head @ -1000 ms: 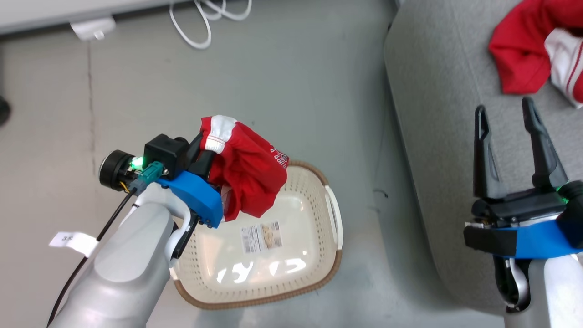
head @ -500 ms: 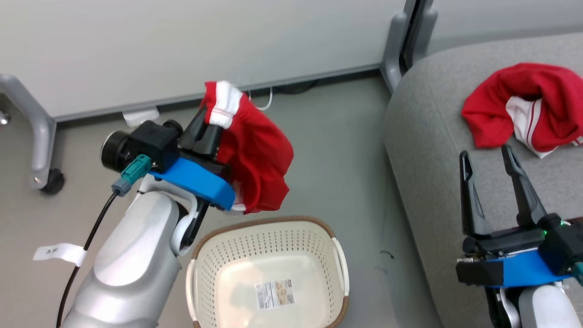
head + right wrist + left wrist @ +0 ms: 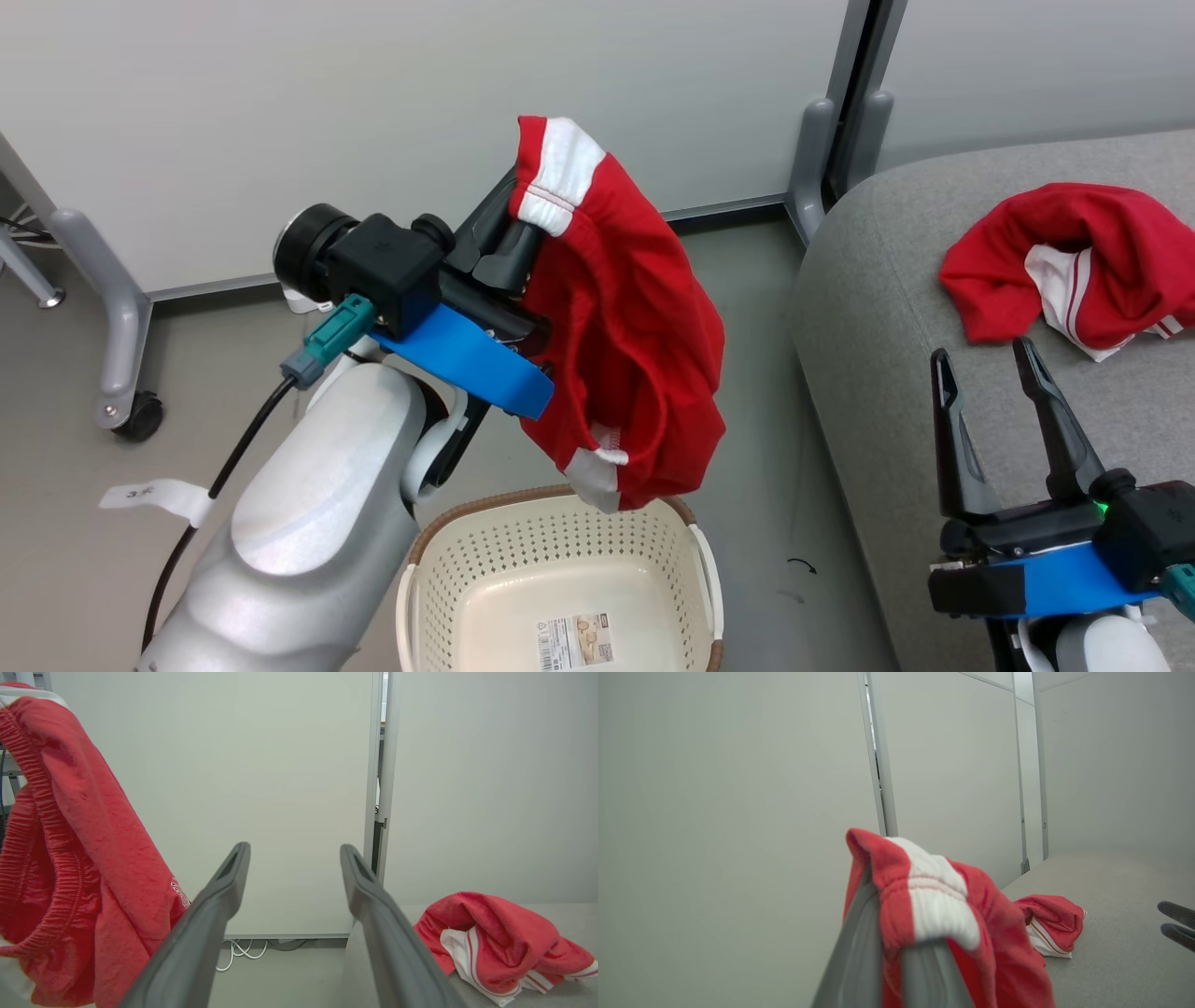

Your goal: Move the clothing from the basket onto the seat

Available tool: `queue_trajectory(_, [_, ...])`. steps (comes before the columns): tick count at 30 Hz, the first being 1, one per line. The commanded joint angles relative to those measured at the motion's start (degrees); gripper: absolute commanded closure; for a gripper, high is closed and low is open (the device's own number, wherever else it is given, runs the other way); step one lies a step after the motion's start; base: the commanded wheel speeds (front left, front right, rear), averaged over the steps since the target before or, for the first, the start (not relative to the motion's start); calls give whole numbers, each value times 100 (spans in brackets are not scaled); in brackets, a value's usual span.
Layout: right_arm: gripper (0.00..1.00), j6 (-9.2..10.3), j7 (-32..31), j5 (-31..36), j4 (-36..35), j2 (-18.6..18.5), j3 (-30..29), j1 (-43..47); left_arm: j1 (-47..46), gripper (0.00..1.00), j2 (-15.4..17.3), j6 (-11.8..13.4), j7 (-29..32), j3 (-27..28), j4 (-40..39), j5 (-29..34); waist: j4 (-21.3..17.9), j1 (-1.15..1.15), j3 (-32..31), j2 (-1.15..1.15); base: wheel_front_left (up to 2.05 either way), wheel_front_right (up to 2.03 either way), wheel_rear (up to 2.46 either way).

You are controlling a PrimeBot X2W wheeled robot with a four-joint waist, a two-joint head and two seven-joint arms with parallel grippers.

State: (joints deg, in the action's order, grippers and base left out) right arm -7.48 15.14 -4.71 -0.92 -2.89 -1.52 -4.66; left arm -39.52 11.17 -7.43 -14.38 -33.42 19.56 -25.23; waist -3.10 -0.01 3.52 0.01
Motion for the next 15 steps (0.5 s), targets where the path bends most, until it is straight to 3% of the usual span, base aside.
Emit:
queue_trajectory(1, [0, -3, 0, -39, 3, 1, 6, 57, -60, 100, 22, -2, 11, -29, -22, -30, 9, 1, -5, -1, 0, 0, 0])
queue_trajectory(8, [0, -3, 0, -3, -101, -28, 314, -137, -21, 100, 10, -3, 50, -272, 12, -98, 43, 1, 6, -1, 0, 0, 0])
queue_trajectory(15, [0, -3, 0, -22, -124, -343, 1247, -621, -122, 100, -13, -4, 49, -406, 39, -144, 94, 1, 26, -1, 0, 0, 0])
